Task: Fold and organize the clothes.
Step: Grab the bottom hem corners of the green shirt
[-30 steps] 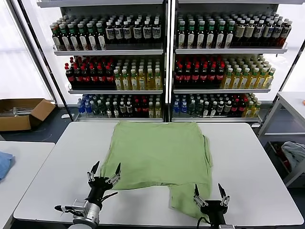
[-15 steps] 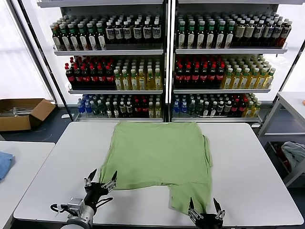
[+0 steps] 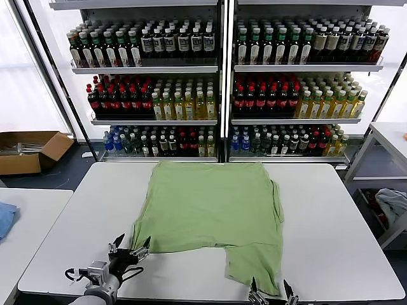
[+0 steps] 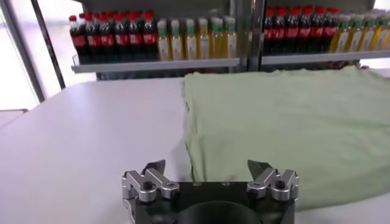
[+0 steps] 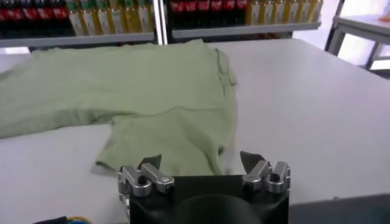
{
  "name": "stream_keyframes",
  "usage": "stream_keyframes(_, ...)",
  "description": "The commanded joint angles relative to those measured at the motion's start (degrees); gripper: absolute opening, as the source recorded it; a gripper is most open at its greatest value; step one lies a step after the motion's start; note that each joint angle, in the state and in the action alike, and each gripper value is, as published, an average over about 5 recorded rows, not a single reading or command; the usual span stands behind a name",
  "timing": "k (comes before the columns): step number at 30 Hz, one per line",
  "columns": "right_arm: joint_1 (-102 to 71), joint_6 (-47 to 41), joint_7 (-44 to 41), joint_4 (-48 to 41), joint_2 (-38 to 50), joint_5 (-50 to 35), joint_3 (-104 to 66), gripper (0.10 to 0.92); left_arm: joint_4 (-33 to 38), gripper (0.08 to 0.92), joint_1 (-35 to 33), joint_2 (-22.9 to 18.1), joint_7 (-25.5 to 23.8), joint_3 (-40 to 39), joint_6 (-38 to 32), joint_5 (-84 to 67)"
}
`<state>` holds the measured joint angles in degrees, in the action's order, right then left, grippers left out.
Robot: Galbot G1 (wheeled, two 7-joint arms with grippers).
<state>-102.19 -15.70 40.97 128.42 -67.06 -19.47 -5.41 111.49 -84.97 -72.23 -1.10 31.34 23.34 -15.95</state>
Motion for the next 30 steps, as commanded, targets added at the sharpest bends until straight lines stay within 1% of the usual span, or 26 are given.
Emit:
stream_keyframes(1,0.12,-0.34,0.63,-1.23,-1.06,-0.32,0.27,0.823,-2.25,0.823,0.23,0.67,-0.04,0.21,1.22,-1.41)
stream_keyframes(6,1.13,-0.42,0.78,-2.88,-1.49,-0.76,-0.02,0.803,-3.20,0.820,0.68,1.07,-0.18,-0.16,1.41,-1.68)
stream_keyframes(8,1.46,-0.45,0.92,-3.50,-1.68,-1.30,-0.02,0.767,-2.56,0.806,0.17,1.36,-0.38,-0.22,1.78,-2.23)
stream_keyframes(10,1.60,-0.48,1.01,-3.99,-1.86,-1.80,-0.02,0.717,-1.23,0.767,-1.01,1.82,-0.79,-0.42,2.25,-2.75)
stream_keyframes(13,1.49,-0.48,0.93,-4.57,-2.05,-2.23,0.04,0.636,1.21,0.680,-3.55,2.28,-1.60,-1.16,2.85,-2.60)
stream_keyframes(17,1.00,-0.17,0.85,-5.05,-2.32,-3.19,-0.03,0.524,3.19,0.568,-5.84,1.82,-2.43,-2.28,3.10,-0.61)
stream_keyframes(23,0.24,1.03,0.94,-5.73,-2.61,-2.76,-0.36,0.359,3.44,0.403,-7.40,1.11,-2.83,-3.07,2.97,1.68)
stream_keyframes(30,0.23,2.58,-0.84,-3.88,-2.55,1.80,-0.87,0.163,3.09,0.204,-7.71,1.07,-2.91,-3.16,2.02,1.95)
